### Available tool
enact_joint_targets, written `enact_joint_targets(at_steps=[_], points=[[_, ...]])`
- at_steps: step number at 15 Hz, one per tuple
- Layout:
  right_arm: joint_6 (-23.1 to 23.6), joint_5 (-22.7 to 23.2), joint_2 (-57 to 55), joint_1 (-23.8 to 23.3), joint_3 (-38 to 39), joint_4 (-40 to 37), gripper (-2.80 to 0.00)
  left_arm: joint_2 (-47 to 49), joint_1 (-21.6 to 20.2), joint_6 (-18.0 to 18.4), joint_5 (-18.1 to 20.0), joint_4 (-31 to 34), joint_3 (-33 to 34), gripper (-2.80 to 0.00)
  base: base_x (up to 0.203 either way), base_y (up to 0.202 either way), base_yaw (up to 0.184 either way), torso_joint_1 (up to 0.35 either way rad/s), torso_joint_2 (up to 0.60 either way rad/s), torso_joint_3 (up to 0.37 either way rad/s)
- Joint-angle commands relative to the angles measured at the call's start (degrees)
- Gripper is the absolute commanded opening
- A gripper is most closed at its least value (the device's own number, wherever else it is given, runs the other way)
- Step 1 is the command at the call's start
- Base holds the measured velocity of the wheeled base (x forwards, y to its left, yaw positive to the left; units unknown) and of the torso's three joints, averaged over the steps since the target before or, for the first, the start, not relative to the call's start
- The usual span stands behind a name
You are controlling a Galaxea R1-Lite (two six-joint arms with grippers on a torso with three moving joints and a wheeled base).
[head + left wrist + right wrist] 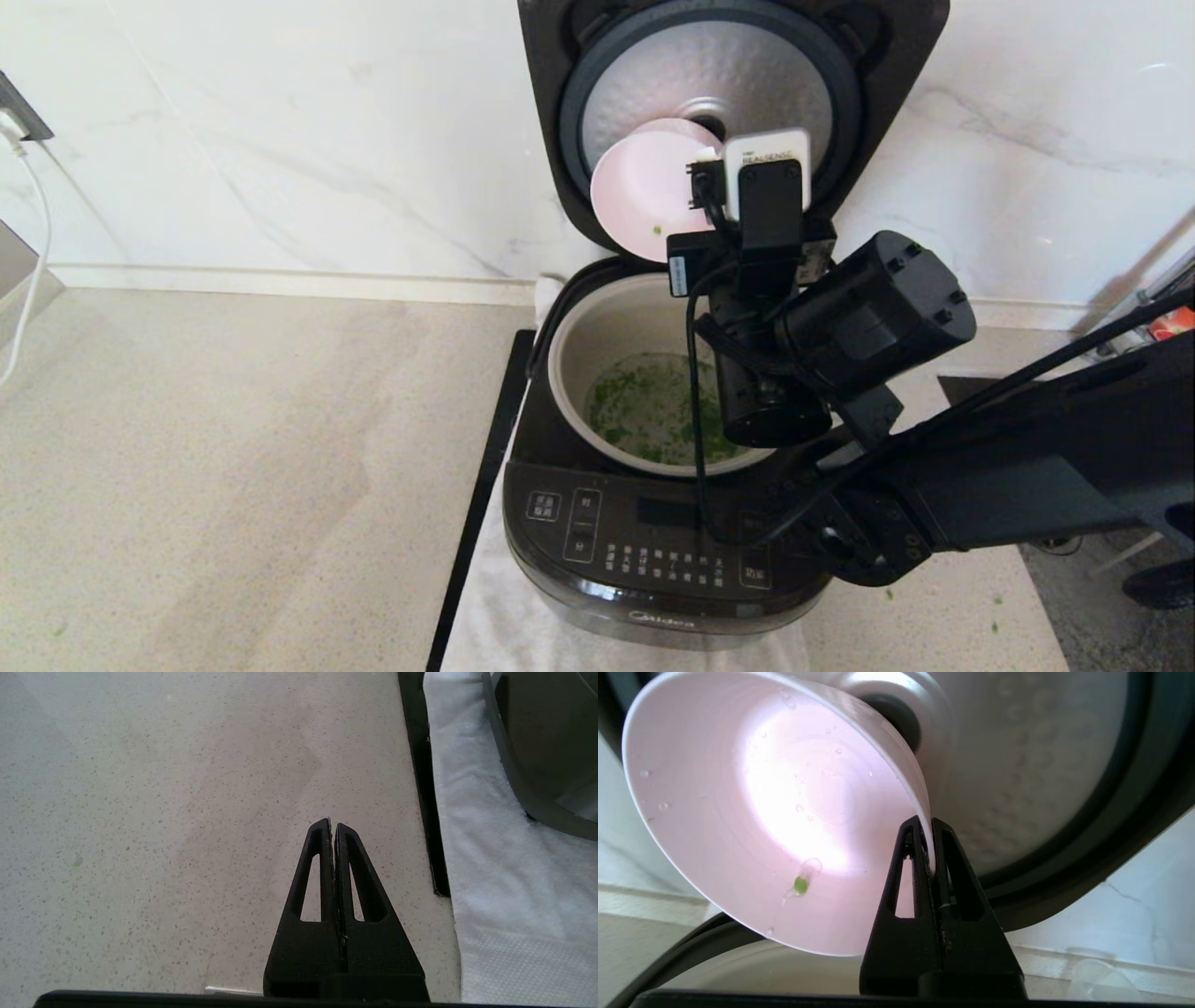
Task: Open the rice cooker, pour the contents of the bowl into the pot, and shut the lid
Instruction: Pour the water from the bowl into the rice cooker
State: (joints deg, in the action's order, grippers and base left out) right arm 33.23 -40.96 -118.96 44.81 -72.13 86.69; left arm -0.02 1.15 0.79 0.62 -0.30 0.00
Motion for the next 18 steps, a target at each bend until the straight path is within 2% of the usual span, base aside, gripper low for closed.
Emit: enact_joint_targets(at_steps=[1,4,7,11,12,14,18], points=[[0.4,-0.4,1.5,2.3,0.2,-0.2,-2.80,-0.1,0.0,0.0,0.0,0.0,0.1,-2.80,0.000,0.000,0.000,0.000,0.00,0.000],[0.4,-0.7,1.5,3.0,-0.8,-3.0,-2.80,-0.1,0.0,0.0,0.0,0.0,0.1,-2.80,0.000,0.000,0.000,0.000,0.00,0.000],[0.3,-0.7,1.2,1.1,0.3,-2.4,-2.80,-0.1,0.0,0.0,0.0,0.0,0.1,-2.80,0.000,0.000,0.000,0.000,0.00,0.000],[0.3,-0.7,1.4,-0.2,7.0,-0.2,-2.80,-0.1,0.0,0.0,0.0,0.0,0.1,-2.80,0.000,0.000,0.000,0.000,0.00,0.000],[0.2,-1.3,2.7,-0.1,8.6,-0.2,-2.80,-0.1,0.0,0.0,0.0,0.0,0.1,-2.80,0.000,0.000,0.000,0.000,0.00,0.000],[-0.1,-5.2,5.5,0.3,11.2,-0.6,-2.80,-0.1,0.0,0.0,0.0,0.0,0.1,-2.80,0.000,0.000,0.000,0.000,0.00,0.000],[-1.7,-6.4,12.9,0.6,16.2,-4.2,-2.80,-0.1,0.0,0.0,0.0,0.0,0.1,-2.80,0.000,0.000,0.000,0.000,0.00,0.000]])
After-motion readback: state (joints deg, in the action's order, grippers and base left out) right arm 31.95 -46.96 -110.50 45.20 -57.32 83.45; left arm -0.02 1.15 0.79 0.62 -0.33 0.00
